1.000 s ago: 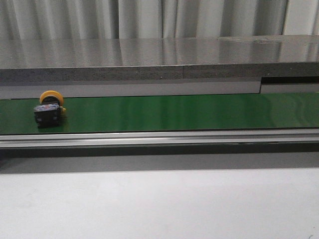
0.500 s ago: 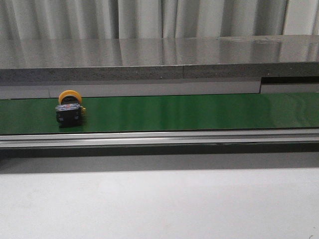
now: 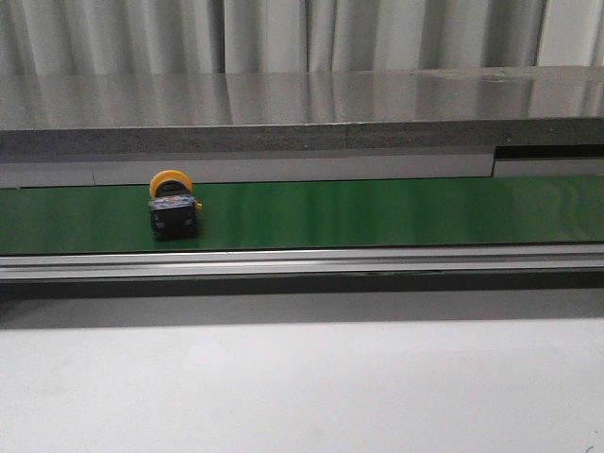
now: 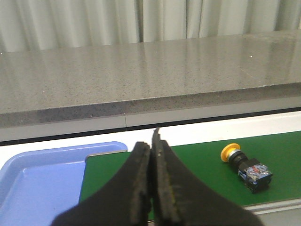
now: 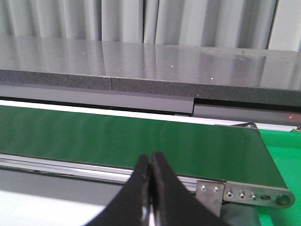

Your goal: Move button from left to right

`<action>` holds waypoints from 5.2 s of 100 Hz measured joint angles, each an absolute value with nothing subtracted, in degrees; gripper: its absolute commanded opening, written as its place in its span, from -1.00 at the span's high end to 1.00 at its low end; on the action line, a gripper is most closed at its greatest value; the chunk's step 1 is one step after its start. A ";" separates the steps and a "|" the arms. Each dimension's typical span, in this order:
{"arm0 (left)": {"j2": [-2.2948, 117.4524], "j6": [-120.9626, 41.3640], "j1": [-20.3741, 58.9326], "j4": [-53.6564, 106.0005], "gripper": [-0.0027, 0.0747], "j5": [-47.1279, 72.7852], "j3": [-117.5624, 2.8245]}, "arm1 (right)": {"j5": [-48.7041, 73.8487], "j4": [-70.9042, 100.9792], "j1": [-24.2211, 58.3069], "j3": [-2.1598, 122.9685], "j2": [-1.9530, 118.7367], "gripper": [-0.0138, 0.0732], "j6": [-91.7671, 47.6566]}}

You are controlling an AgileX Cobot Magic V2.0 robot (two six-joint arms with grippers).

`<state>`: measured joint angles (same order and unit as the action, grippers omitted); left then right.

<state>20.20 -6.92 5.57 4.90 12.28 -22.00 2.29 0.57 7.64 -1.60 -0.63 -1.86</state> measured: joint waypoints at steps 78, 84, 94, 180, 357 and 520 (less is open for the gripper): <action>20.20 -6.92 5.57 4.90 0.98 12.28 -22.00 | 35.30 1.79 7.64 34.35 30.93 0.84 -1.86; 20.20 -6.92 5.57 4.90 0.98 12.28 -22.00 | 36.97 1.91 7.64 36.83 35.07 0.84 -1.86; 20.20 -6.92 5.57 4.90 0.98 12.28 -22.00 | 38.69 2.44 7.64 40.26 40.73 0.84 -1.86; 20.20 -6.92 5.57 4.90 0.98 12.28 -22.00 | 37.45 5.99 7.64 42.92 49.77 -0.58 -1.86; 20.20 -6.92 5.57 4.90 0.98 12.28 -22.00 | 35.09 7.40 17.33 67.73 99.54 0.00 -7.34; 20.20 -6.92 5.57 4.90 0.98 12.26 -22.00 | 36.70 6.08 -27.75 70.45 103.23 0.02 -30.20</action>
<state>20.20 -6.92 5.57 4.90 12.26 -22.00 36.70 6.08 -27.75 70.45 103.23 -30.20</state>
